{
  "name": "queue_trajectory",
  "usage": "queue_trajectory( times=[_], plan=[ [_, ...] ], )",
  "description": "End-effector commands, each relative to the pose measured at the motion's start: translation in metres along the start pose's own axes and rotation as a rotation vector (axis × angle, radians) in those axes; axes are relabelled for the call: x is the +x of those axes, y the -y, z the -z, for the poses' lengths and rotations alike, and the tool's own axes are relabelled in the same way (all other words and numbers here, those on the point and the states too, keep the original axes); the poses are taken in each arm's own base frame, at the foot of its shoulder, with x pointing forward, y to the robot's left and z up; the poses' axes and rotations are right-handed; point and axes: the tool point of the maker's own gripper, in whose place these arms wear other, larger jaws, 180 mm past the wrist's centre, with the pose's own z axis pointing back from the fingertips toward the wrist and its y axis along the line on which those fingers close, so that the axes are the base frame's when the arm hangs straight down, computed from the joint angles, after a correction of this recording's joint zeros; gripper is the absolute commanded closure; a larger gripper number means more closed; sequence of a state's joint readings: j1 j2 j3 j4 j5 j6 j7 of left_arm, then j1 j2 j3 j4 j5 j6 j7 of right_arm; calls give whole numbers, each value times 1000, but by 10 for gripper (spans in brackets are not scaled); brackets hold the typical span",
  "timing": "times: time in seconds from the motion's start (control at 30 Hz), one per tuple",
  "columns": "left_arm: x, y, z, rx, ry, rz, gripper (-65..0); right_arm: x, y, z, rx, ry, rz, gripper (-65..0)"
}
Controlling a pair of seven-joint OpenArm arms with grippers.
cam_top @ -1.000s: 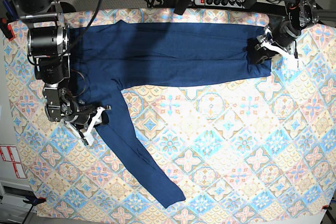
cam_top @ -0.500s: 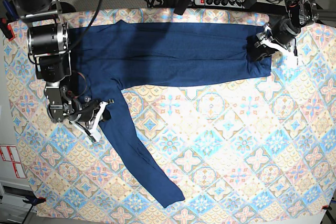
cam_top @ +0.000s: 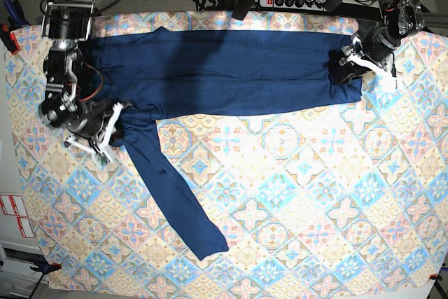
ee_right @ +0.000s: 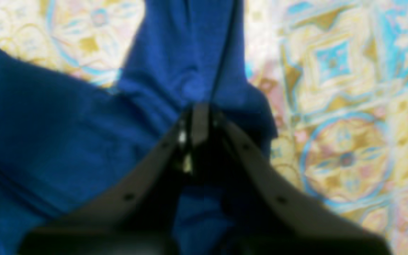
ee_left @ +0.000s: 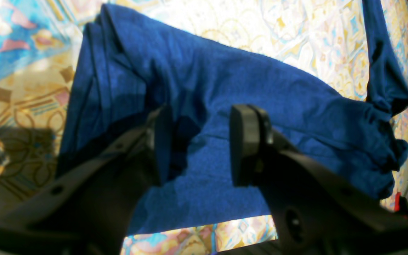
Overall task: Fold the T-shirt properly
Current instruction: 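Lower the right gripper and grasp the sleeve near its shoulder seam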
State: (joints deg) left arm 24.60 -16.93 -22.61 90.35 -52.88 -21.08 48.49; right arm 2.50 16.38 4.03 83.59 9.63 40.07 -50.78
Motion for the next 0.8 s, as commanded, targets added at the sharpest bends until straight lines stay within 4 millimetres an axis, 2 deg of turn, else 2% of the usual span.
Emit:
queue_trajectory(
  times=[0.0,0.1,0.23,0.3,0.37,0.47,0.63,0.77],
  plan=[
    [15,6,-2,-21,40,21,-254,4,2,-11,-21,17,-30,-5],
    [16,6,-1,-21,40,23,-254,1,-19,-29,-18,25,-78,-5],
    [16,6,-1,-22,41,23,-254,5,-54,-50,57,91,-78,-5],
    [16,6,-1,-22,41,23,-254,5,-71,-58,101,120,-64,-5],
    [15,8,0,-26,44,15,-254,5,-78,-61,124,137,-54,-4],
    [13,10,1,-30,45,6,-254,15,-66,-58,94,150,-66,-7],
    [12,10,1,-30,43,5,-254,17,-13,-29,-27,42,-95,-7],
    [12,10,1,-29,43,6,-256,19,-6,5,2,-57,-135,-9]
  ],
)
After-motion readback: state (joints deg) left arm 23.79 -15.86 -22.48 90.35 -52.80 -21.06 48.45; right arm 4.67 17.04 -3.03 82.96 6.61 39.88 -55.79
